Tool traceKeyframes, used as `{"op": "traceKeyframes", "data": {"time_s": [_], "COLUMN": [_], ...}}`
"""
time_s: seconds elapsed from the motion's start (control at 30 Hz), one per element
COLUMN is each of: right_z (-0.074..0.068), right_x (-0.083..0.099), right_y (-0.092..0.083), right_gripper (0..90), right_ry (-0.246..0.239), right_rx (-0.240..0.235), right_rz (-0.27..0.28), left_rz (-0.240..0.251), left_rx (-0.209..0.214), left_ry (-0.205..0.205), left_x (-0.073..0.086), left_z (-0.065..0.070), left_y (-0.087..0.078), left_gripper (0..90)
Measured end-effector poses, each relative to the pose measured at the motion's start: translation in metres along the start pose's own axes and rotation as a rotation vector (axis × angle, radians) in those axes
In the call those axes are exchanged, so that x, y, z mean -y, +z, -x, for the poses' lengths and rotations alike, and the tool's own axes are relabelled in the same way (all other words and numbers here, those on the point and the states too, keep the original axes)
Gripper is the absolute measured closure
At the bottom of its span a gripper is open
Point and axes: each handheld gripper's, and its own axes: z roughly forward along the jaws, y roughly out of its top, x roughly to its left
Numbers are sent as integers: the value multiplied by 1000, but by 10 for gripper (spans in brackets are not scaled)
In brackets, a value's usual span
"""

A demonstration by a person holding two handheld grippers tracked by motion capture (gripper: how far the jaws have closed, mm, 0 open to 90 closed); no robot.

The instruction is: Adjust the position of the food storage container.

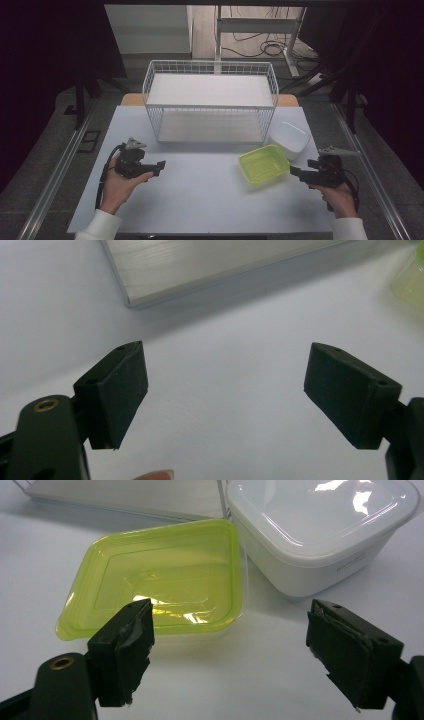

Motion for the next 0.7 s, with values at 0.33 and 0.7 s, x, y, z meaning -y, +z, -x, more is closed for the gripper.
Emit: {"op": "traceKeyframes", "data": {"time_s": [0.33,0.7], "right_z": [0,-5], "right_x": [-1,-12], "right_y": [3,0], "right_gripper": [230,280], "right_ry": [-15,-26], "right_rx": [11,12], "right_rz": [-9,-38], "left_rz": [-3,-15], "left_rx": [44,64], "left_ry": [-16,0], "left_x": [2,5], "left_z": [-3,2], "left_y": [-2,-6], "left_gripper": [185,184]}}
